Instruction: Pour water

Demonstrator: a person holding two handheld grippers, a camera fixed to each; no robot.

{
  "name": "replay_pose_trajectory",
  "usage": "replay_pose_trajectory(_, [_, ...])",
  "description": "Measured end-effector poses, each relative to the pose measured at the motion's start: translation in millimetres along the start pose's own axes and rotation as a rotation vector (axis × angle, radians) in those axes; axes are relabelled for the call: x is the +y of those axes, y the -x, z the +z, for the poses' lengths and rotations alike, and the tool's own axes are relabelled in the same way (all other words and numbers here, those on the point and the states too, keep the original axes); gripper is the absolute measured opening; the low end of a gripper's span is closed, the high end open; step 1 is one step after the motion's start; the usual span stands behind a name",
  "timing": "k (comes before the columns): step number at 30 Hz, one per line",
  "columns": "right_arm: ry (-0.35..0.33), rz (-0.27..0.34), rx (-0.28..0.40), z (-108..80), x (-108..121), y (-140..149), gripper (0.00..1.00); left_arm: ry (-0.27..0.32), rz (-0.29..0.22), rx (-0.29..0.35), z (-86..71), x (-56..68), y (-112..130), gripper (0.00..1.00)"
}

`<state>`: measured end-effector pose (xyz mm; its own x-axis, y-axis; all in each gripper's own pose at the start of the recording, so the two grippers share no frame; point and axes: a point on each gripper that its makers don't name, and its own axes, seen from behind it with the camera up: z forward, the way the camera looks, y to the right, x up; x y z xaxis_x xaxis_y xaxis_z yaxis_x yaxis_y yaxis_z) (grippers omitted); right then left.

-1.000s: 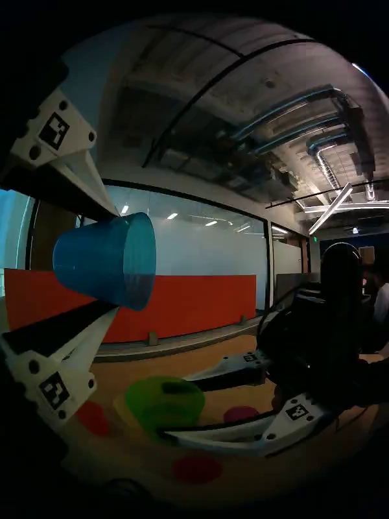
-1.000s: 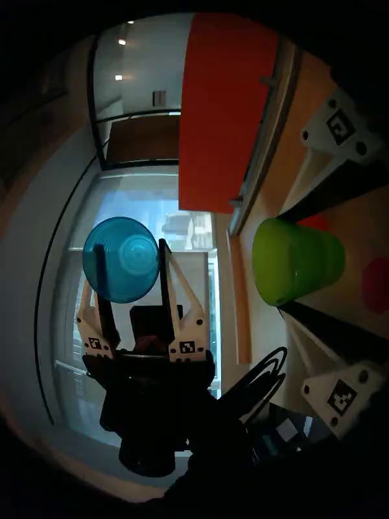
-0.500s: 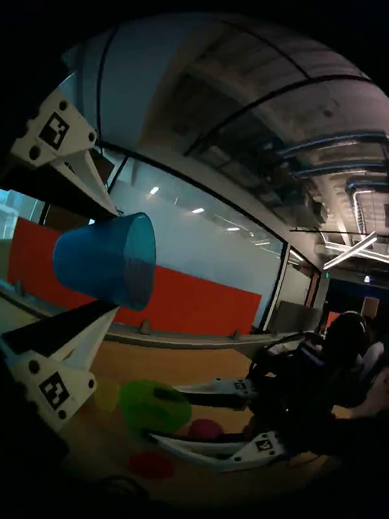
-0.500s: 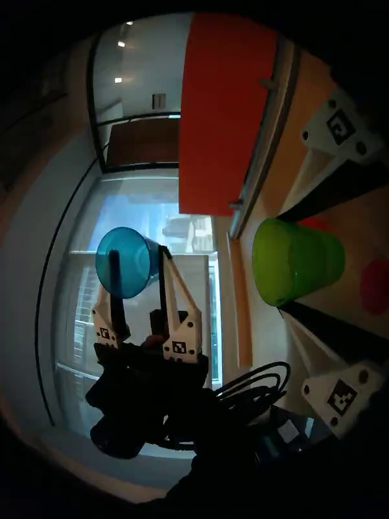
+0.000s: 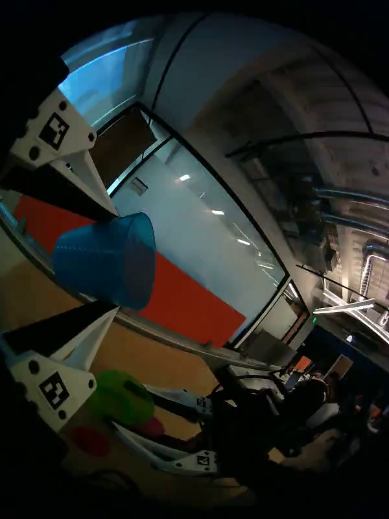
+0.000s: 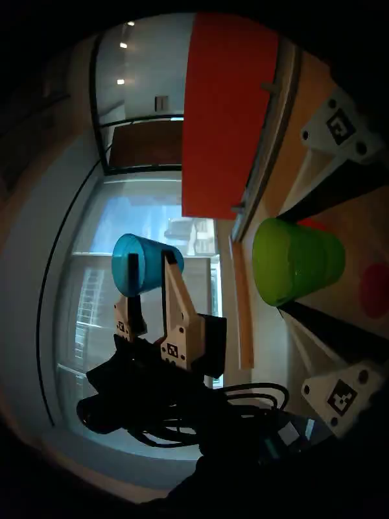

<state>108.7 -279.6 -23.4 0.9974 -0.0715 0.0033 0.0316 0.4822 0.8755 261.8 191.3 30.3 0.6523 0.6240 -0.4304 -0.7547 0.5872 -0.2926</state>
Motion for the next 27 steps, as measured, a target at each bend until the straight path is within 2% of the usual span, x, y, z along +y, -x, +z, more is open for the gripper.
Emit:
replay_pose_trajectory(6, [0.005, -0.001, 0.001, -0.4, 1, -1, 0.89, 0.011, -0.097, 0.008, -1.2, 1.8, -2, 0.81])
replay_pose_trajectory(17, [0.017, -0.006, 0.001, -3.8, 5, -1, 0.89, 0.004, -0.261, -0.021, 1.2, -0.9, 14, 0.81])
replay_pose_trajectory(27, [0.022, -0.009, 0.004, -5.6, 7, -4, 0.89, 0.030, -0.490, -0.005, -1.2, -0.4, 15, 0.81])
